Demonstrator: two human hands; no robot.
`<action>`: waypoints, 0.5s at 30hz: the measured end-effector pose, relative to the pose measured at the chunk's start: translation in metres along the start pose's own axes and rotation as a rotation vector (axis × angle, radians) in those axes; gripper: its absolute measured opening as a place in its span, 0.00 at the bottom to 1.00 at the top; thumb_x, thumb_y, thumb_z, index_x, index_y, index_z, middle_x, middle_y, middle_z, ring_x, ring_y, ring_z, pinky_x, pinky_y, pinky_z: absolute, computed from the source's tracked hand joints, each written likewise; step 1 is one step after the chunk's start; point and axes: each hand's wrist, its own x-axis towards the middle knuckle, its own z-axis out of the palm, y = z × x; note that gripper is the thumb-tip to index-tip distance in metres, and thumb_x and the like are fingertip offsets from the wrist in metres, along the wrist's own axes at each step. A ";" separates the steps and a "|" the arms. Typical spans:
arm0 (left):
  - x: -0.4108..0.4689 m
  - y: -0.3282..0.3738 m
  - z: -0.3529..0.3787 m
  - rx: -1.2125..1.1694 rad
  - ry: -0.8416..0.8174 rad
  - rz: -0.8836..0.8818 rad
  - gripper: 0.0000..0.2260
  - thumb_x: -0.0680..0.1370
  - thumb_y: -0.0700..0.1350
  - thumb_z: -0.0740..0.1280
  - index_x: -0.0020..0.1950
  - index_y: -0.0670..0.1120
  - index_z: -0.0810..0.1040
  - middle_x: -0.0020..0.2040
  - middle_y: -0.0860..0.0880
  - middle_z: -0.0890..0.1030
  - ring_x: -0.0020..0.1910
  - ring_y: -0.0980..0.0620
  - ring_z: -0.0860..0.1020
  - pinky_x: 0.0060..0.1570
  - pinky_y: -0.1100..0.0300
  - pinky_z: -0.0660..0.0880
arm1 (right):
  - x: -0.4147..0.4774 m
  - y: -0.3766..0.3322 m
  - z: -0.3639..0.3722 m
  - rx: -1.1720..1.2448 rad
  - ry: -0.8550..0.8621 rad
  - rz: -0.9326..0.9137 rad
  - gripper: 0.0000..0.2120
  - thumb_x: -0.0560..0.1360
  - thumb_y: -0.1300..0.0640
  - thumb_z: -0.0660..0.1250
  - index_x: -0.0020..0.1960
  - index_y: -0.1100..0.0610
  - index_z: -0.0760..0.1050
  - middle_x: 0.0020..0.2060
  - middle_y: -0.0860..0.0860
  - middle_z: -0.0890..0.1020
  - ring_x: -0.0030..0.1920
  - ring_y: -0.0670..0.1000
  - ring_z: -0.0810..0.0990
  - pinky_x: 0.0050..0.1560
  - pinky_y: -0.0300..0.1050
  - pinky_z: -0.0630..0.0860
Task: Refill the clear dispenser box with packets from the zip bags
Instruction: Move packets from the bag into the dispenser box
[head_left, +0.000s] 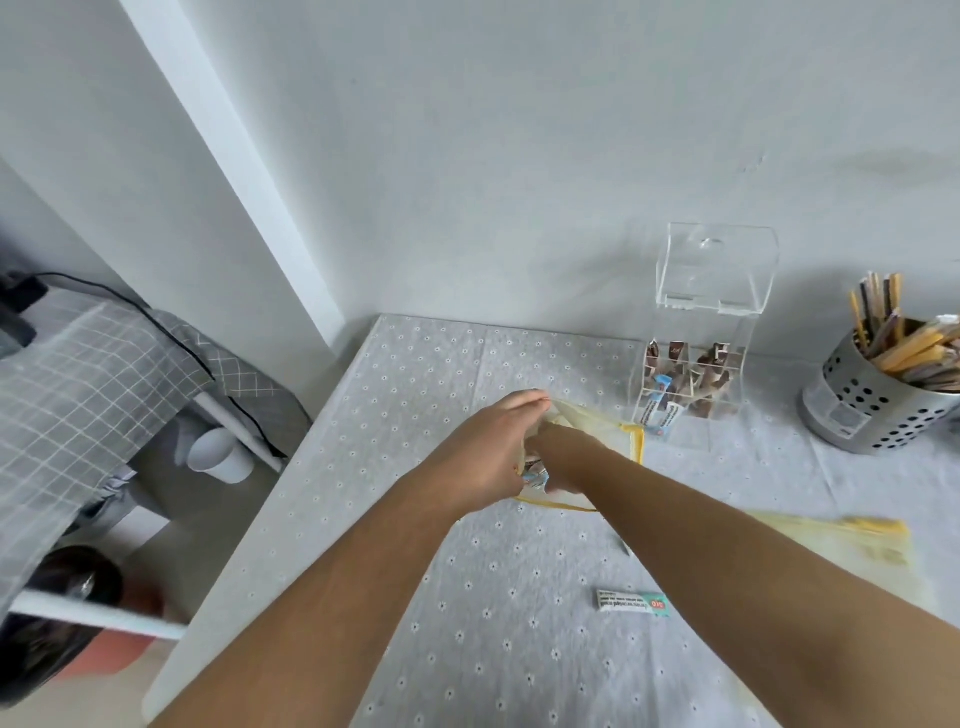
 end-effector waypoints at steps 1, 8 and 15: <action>0.001 -0.001 0.001 0.000 -0.009 -0.003 0.36 0.70 0.30 0.66 0.74 0.51 0.62 0.75 0.62 0.57 0.48 0.55 0.75 0.38 0.74 0.65 | 0.000 0.000 0.001 -0.030 0.005 0.003 0.26 0.70 0.61 0.72 0.66 0.57 0.70 0.65 0.56 0.71 0.62 0.57 0.74 0.59 0.50 0.75; 0.005 -0.006 0.003 -0.024 -0.031 -0.006 0.38 0.68 0.30 0.68 0.74 0.52 0.61 0.74 0.62 0.57 0.31 0.60 0.71 0.36 0.71 0.68 | -0.003 0.000 -0.003 -0.097 0.069 -0.006 0.17 0.72 0.56 0.71 0.59 0.59 0.75 0.58 0.54 0.77 0.61 0.55 0.74 0.56 0.48 0.74; 0.008 -0.004 -0.001 -0.005 -0.018 -0.010 0.38 0.69 0.30 0.68 0.75 0.50 0.60 0.75 0.61 0.56 0.49 0.53 0.77 0.34 0.74 0.66 | -0.007 0.006 -0.025 0.247 0.071 -0.060 0.15 0.71 0.58 0.72 0.57 0.58 0.78 0.54 0.52 0.81 0.56 0.54 0.78 0.49 0.41 0.69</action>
